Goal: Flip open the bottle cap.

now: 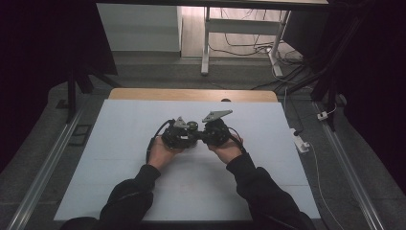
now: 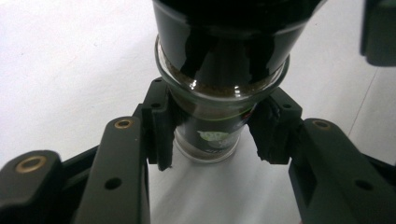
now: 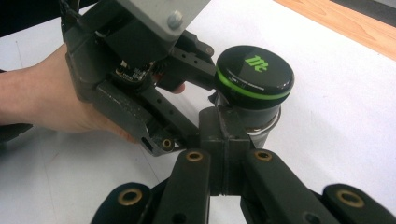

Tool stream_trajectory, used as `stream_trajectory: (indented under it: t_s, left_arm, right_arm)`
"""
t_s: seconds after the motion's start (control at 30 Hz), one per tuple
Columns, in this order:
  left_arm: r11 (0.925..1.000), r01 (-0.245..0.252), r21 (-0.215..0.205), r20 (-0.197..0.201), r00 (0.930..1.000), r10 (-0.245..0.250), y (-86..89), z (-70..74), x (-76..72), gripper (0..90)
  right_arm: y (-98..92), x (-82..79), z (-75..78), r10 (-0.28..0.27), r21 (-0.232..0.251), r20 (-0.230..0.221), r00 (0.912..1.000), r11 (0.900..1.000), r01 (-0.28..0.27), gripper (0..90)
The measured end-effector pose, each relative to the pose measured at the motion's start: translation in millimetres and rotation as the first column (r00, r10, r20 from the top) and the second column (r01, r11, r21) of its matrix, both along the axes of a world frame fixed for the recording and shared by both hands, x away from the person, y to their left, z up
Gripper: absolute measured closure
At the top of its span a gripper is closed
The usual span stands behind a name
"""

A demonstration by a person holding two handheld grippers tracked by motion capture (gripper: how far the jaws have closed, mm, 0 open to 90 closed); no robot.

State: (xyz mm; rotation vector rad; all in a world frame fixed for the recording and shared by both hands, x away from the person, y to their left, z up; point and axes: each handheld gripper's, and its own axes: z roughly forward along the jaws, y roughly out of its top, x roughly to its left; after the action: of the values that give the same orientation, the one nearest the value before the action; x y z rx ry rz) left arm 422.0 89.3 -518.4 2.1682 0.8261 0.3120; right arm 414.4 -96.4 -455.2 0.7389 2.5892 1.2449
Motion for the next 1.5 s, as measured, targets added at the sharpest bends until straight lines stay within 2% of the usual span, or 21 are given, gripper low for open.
stream_trajectory:
  t_s: [0.3,1.03,1.5]
  left_arm:
    - [1.0,0.0,-0.001,0.002,1.0,0.0,0.1,-0.4,-0.1,54.1]
    - [1.0,0.0,0.0,0.006,1.0,0.0,-0.2,-0.8,-0.5,54.2]
    - [1.0,0.005,-0.001,0.008,1.0,-0.005,0.3,-1.0,-0.1,54.2]
  right_arm:
    - [4.6,4.0,2.6,-0.016,0.009,-0.01,0.9998,1.0,0.016,89.8]
    - [5.2,9.8,13.6,-0.039,0.038,0.011,0.9992,0.999,0.039,89.9]
    - [6.5,19.5,18.8,-0.053,0.057,0.018,0.9984,0.997,0.052,89.9]
